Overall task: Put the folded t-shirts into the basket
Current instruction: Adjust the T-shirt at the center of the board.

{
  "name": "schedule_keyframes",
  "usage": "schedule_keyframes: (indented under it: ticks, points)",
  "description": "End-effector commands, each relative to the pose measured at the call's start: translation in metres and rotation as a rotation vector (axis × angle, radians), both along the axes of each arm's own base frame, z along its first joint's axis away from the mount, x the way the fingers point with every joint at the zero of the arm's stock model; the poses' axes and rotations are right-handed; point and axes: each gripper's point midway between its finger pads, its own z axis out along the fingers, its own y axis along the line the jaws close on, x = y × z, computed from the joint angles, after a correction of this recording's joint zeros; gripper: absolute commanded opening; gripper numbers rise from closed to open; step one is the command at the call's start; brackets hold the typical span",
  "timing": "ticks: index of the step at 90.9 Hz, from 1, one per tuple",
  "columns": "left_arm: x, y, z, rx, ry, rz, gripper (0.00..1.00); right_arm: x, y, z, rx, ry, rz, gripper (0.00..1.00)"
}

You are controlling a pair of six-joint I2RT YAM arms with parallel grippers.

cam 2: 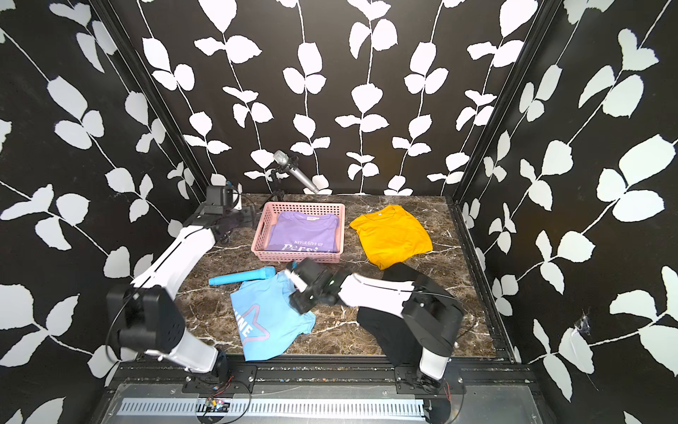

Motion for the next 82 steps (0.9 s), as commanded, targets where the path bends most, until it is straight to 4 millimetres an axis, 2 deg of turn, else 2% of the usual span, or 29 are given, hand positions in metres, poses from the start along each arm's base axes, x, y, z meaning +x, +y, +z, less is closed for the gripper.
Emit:
schedule_keyframes:
  ticks: [1, 10, 20, 30, 40, 50, 60, 75, 82]
  points:
    - [-0.007, -0.006, -0.007, -0.061, -0.015, -0.012, 0.65, -0.037, 0.026, -0.014, 0.047, 0.102, 0.081, 0.56]
    - [-0.013, -0.011, -0.008, -0.101, -0.024, -0.022, 0.65, -0.060, 0.033, -0.038, 0.018, 0.187, 0.119, 0.50]
    - [-0.021, -0.019, -0.014, -0.144, -0.009, -0.051, 0.66, -0.066, 0.019, -0.063, -0.022, 0.268, 0.090, 0.47]
    - [-0.031, -0.030, -0.015, -0.180, -0.010, -0.089, 0.71, -0.057, -0.012, -0.078, -0.106, 0.275, 0.020, 0.44]
    - [-0.046, -0.046, -0.013, -0.214, -0.020, -0.127, 0.72, -0.041, -0.054, -0.087, -0.198, 0.271, -0.074, 0.42]
    - [-0.066, -0.061, -0.024, -0.245, 0.006, -0.159, 0.72, -0.024, -0.094, -0.084, -0.262, 0.241, -0.153, 0.42]
    - [-0.091, -0.078, -0.039, -0.272, 0.041, -0.206, 0.73, -0.003, -0.125, -0.071, -0.274, 0.212, -0.226, 0.43]
    - [-0.137, -0.116, -0.081, -0.304, 0.153, -0.313, 0.72, 0.042, -0.163, -0.055, -0.272, 0.166, -0.356, 0.45]
    - [-0.155, -0.132, -0.103, -0.292, 0.212, -0.360, 0.71, 0.056, -0.172, -0.048, -0.266, 0.147, -0.393, 0.47]
